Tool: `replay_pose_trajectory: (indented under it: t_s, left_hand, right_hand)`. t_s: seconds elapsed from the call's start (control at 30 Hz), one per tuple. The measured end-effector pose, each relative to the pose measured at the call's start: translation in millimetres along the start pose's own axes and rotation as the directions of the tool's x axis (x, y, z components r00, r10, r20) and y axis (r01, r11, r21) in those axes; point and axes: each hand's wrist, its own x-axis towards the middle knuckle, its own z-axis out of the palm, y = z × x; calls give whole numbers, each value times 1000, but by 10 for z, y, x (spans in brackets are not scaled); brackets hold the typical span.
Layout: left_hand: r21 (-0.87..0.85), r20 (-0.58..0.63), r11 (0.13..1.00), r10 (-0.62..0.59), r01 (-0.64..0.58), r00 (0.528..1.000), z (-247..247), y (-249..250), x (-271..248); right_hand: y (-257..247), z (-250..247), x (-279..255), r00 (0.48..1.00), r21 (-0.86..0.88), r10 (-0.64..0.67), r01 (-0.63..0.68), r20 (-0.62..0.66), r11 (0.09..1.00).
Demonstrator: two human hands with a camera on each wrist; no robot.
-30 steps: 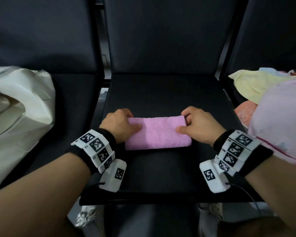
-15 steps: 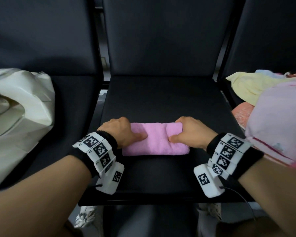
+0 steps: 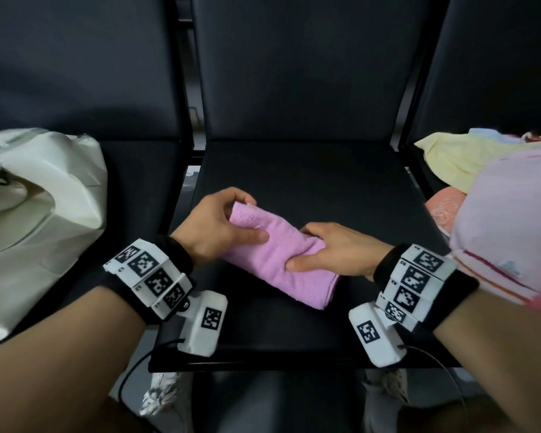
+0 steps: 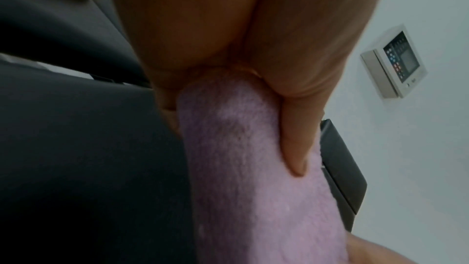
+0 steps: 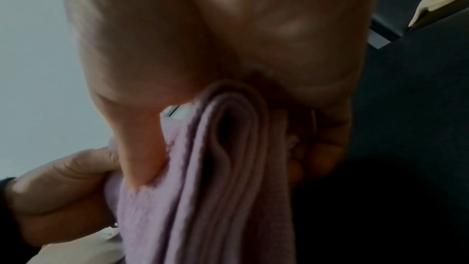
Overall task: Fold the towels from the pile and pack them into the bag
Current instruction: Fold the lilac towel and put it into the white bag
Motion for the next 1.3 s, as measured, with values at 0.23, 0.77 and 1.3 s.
replay_pose_trajectory:
  t_s: [0.23,0.77,1.3]
  left_hand:
    - [-236,-36,972,15,-24,999,-16,76,-24]
    - [-177,-274,984,-39,-10,961,-84,26,19]
    - [-429,-301,889,-309,162,902,-669,-116,-474]
  right_hand:
    - [-109,50,-44,995,159,-94,89,23,983]
    - [-344,179,45,973,286,-178,215,-150,934]
    - [-1011,518,136,905,503,-305,419,-296,756]
